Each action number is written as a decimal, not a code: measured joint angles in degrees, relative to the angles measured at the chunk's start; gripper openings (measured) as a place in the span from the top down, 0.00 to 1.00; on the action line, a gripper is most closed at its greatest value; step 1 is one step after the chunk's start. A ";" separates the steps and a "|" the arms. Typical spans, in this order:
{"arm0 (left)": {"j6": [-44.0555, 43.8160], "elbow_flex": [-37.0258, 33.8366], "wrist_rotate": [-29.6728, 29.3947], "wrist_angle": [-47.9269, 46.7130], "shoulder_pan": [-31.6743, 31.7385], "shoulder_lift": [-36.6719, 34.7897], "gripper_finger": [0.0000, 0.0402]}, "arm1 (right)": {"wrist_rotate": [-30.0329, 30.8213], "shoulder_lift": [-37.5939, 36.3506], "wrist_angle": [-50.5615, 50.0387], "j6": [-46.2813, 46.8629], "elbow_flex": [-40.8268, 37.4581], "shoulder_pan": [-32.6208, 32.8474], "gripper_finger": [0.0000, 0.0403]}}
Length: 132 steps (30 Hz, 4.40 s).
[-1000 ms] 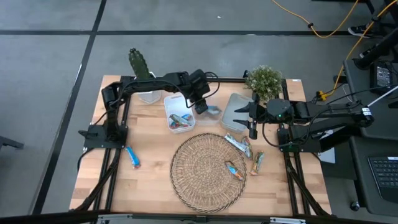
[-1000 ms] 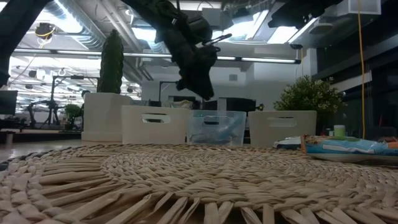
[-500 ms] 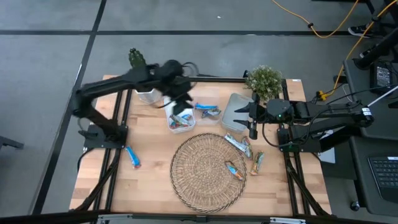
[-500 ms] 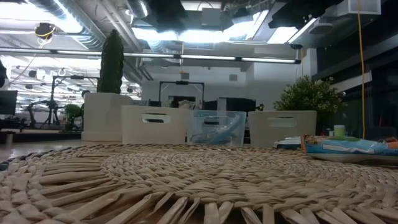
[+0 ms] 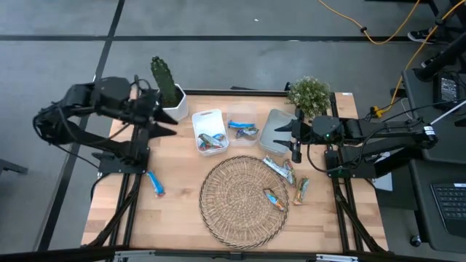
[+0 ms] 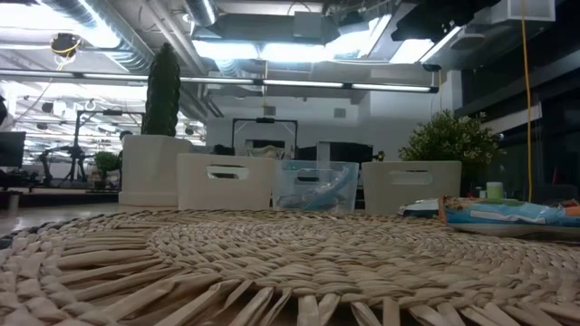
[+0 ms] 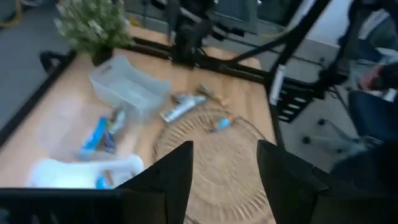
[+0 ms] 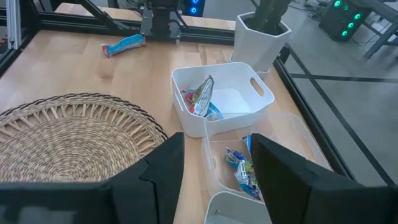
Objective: Pick and place Granola Bars by type
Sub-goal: Put the red granola bar into the white bin
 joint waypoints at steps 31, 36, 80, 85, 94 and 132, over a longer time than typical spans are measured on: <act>-20.23 -55.61 8.12 0.44 -26.04 -4.50 0.58 | 3.98 0.26 -0.54 4.76 0.02 0.00 0.54; -20.91 -58.05 6.81 3.35 -28.72 -3.81 0.57 | 3.98 0.26 -0.43 4.74 0.02 0.00 0.54; -29.28 -55.58 -3.76 12.85 -30.41 18.24 0.94 | 3.93 0.35 -0.06 5.97 0.00 0.00 0.54; -29.31 -51.29 -3.91 12.78 -30.41 18.23 0.96 | 3.93 0.36 -0.20 5.99 0.00 0.00 0.54; -25.90 -34.01 -12.42 10.64 -27.68 18.16 0.98 | 3.93 0.37 -0.45 5.84 0.00 0.00 0.54; 7.86 17.79 -34.38 3.72 11.37 23.55 0.98 | 3.96 0.37 -0.35 4.52 0.00 0.00 0.54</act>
